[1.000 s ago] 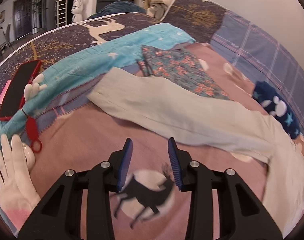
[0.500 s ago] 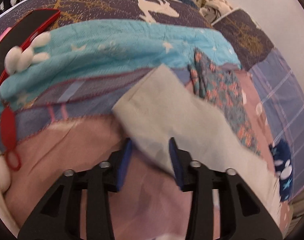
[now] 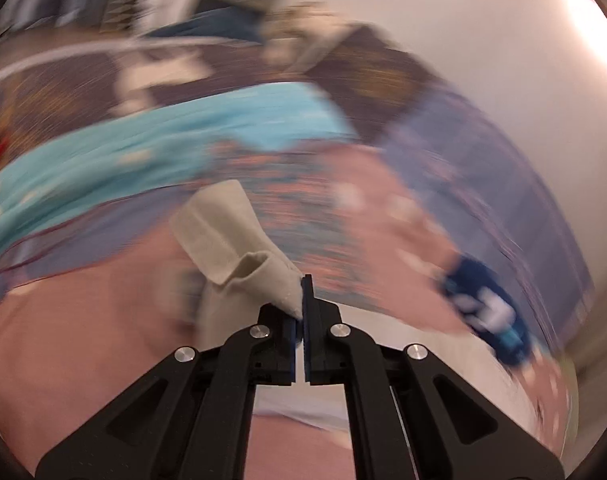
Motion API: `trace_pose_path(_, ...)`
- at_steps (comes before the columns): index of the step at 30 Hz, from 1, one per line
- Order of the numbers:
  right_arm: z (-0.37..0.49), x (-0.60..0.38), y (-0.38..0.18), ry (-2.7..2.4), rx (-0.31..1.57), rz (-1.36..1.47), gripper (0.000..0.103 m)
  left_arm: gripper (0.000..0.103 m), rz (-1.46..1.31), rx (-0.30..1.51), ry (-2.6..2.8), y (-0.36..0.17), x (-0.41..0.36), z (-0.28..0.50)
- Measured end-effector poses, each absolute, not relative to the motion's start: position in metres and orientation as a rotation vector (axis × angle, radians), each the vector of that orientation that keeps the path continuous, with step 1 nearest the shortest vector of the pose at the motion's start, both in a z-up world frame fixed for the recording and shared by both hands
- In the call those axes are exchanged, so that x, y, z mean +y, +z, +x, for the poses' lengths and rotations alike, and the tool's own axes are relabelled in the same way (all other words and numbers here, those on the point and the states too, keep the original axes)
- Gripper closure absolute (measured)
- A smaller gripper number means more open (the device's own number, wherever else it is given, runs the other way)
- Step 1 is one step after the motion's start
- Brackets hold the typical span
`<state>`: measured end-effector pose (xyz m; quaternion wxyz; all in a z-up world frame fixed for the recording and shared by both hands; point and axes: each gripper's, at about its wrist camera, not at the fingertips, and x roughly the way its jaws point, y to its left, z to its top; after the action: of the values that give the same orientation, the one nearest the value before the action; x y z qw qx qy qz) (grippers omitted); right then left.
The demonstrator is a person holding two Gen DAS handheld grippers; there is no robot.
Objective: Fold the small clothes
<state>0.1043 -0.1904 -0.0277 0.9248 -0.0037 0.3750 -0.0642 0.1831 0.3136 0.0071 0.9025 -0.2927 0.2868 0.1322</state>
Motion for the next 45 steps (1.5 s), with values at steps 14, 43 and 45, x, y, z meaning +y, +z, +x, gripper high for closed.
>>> trace_pose_path(14, 0.094, -0.234, -0.020, -0.096, 0.765, 0.101, 0.007, 0.042, -0.005, 0.603, -0.375, 0.010, -0.004, 0.172)
trace_pose_path(43, 0.243, -0.226, 0.009, 0.268, 0.704, 0.345, 0.101, 0.026, -0.082, 0.837, 0.122, -0.074, 0.170, 0.178)
trace_pose_path(45, 0.255, -0.246, 0.014, 0.206, 0.694, 0.339, 0.101, 0.026, -0.075, 0.837, 0.102, -0.075, 0.165, 0.181)
